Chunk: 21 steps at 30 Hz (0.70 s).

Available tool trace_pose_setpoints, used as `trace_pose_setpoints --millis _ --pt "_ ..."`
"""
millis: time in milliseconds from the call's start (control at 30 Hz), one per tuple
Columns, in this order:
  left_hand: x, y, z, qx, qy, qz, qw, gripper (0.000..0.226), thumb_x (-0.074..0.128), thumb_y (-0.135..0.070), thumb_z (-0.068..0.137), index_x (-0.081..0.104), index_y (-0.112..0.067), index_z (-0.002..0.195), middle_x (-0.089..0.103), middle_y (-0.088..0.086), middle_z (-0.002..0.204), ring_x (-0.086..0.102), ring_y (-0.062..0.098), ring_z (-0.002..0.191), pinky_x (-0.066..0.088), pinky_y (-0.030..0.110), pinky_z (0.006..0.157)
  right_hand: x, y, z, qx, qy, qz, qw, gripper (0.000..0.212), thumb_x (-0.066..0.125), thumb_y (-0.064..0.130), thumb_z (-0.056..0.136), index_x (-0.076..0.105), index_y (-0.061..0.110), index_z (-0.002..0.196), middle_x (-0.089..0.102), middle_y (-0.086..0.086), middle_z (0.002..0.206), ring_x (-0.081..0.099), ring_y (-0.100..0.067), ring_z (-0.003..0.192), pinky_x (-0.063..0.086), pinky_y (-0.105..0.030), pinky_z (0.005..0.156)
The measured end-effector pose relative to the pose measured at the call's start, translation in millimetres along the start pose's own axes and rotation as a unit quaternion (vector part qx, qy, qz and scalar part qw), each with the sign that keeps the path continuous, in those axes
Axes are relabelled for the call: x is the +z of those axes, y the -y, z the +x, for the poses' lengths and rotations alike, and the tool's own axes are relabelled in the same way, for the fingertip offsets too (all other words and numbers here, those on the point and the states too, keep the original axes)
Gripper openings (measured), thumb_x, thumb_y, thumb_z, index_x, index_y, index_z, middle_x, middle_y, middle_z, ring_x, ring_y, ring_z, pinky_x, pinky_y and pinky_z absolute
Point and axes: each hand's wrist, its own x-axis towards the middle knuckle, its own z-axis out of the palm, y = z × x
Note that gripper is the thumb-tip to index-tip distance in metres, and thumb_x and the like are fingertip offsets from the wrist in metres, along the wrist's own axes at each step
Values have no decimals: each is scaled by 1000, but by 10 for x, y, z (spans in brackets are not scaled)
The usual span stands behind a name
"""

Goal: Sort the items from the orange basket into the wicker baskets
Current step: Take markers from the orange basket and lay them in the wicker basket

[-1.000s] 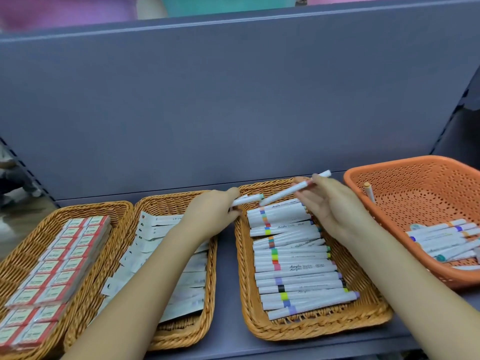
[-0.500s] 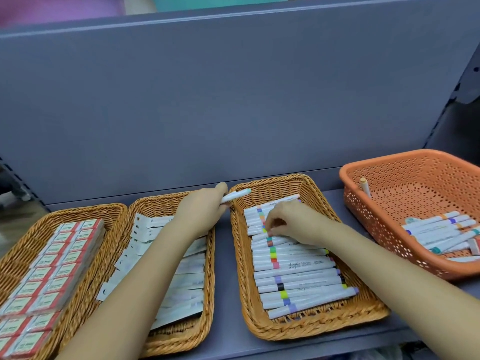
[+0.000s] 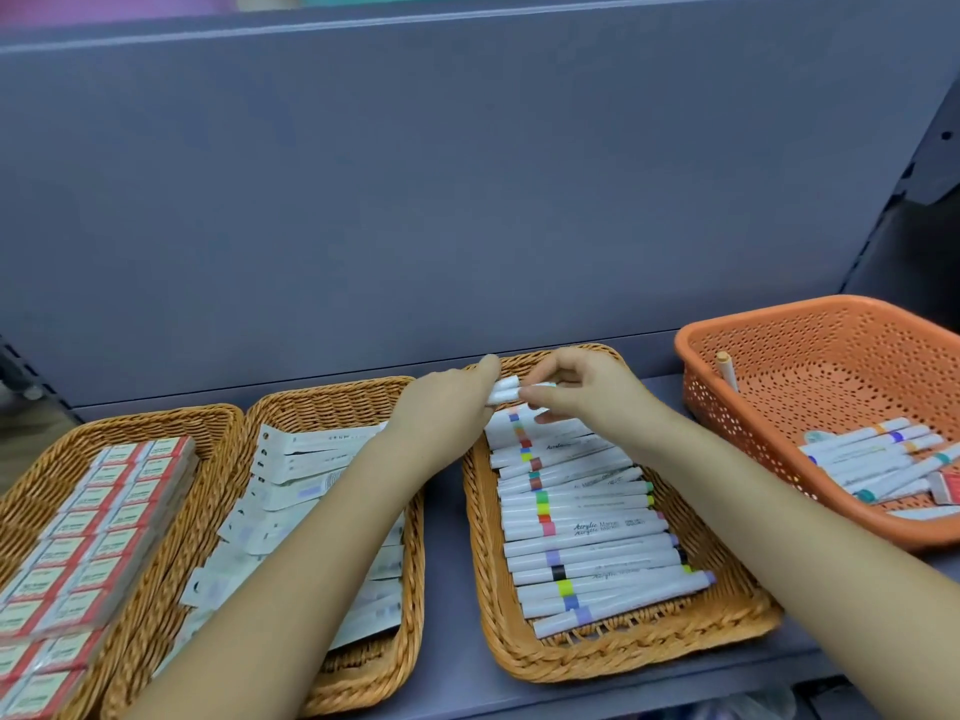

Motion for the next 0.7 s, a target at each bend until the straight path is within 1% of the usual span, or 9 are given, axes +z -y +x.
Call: trace_pose_setpoints --millis 100,200,300,367,433,500,533,633,700 --pt "0 -8 10 18 16 -5 1000 8 40 -20 99 37 -16 105 50 1 77 51 23 68 30 28 48 -174 2 -2 -34 12 -122 992 7 71 12 82 67 16 85 66 5 80 64 -8 73 53 -18 74" --pt "5 36 2 18 36 -11 999 7 39 -24 100 36 -18 102 50 0 80 48 20 68 30 27 47 -405 32 -23 -76 4 -303 950 15 68 15 85 71 21 99 62 14 90 56 2 78 39 -3 70" --pt "39 156 0 7 48 -3 999 15 39 -30 101 37 -17 105 59 4 90 51 22 72 35 29 53 -583 26 -84 -74 -6 -406 911 18 62 18 90 71 19 106 59 12 94 53 -5 89 32 -7 66" --pt "61 234 -4 -7 49 -10 999 15 39 -32 100 34 -18 102 59 4 90 50 22 72 35 30 55 -611 -40 -108 -59 -9 -432 900 19 60 17 91 70 20 108 61 11 100 54 -7 94 30 -5 67" --pt "67 272 -10 -17 50 -22 998 15 39 -33 100 32 -20 97 57 2 86 52 21 72 35 30 53 -572 -141 -97 -52 1 -445 894 21 60 16 91 69 20 109 65 6 112 57 -10 100 36 -10 78" --pt "64 276 -9 -20 50 -30 998 14 40 -33 100 32 -21 96 56 0 84 53 20 72 34 28 52 -490 -246 -65 -46 17 -472 880 23 58 17 90 69 22 109 66 4 116 58 -14 105 46 -25 88" --pt "62 269 -8 -19 50 -33 998 14 40 -33 100 33 -21 97 57 1 85 53 20 73 34 27 52 -446 -295 -44 -38 24 -499 865 23 57 19 90 68 24 110 66 3 115 58 -16 106 48 -30 89" --pt "54 237 -7 -9 50 -43 998 15 42 -33 99 33 -22 95 58 1 86 54 19 73 34 27 52 -333 -394 3 -37 51 -581 811 25 52 23 93 67 25 113 63 -3 112 56 -23 106 48 -33 87" --pt "33 210 -8 -5 53 -59 997 14 43 -34 99 35 -22 95 56 -1 84 54 18 73 36 28 52 -312 -431 23 -41 67 -595 800 25 52 22 92 67 24 112 63 -3 112 55 -22 106 48 -35 88"
